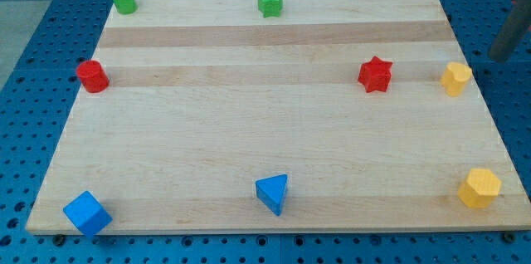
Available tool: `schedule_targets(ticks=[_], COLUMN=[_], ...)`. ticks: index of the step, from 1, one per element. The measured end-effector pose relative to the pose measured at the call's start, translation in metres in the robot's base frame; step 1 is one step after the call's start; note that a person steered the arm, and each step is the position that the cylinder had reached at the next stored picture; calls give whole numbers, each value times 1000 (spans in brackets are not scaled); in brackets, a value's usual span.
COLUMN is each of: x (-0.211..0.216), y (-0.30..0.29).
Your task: Push the yellow heart to the right of the red star
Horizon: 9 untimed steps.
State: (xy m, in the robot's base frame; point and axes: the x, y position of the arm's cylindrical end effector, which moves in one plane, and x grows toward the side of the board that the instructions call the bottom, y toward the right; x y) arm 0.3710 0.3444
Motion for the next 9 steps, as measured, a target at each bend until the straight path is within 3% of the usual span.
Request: schedule_targets(ticks=[2, 5, 8, 9], x=[44, 42, 42, 20], y=[-28, -117, -107, -99])
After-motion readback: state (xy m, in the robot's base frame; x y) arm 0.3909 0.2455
